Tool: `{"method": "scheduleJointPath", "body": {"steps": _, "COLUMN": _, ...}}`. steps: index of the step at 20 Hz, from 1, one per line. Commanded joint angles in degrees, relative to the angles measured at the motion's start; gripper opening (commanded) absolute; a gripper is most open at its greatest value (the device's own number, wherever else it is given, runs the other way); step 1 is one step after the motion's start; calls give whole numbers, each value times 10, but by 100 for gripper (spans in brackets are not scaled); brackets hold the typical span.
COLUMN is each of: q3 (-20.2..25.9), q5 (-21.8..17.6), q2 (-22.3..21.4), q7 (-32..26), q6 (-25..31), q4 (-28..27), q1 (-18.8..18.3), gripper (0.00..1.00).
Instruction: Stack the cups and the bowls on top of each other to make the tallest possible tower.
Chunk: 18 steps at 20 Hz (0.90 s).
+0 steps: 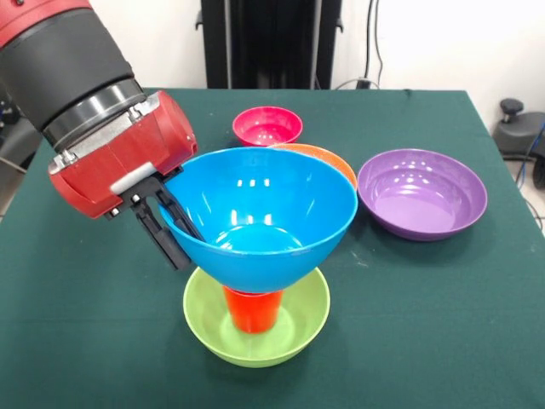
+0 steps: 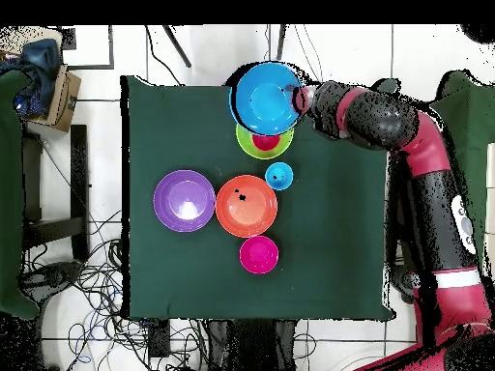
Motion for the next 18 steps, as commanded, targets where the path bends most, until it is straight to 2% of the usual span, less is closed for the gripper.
{"method": "scheduleJointPath", "body": {"steps": 1, "q3": -32, "q5": -52, "q2": 21, "q7": -224, "q6": 3, "q4": 11, "q1": 5, "gripper": 0}}
{"method": "scheduleJointPath", "body": {"steps": 7, "q3": -32, "q5": -56, "q2": 25, "q7": -225, "q6": 0, "q4": 14, "q1": 3, "gripper": 0}}
{"method": "scheduleJointPath", "body": {"steps": 18, "q3": -25, "q5": -40, "q2": 5, "q7": -211, "q6": 18, "q4": 28, "q1": -3, "gripper": 0}}
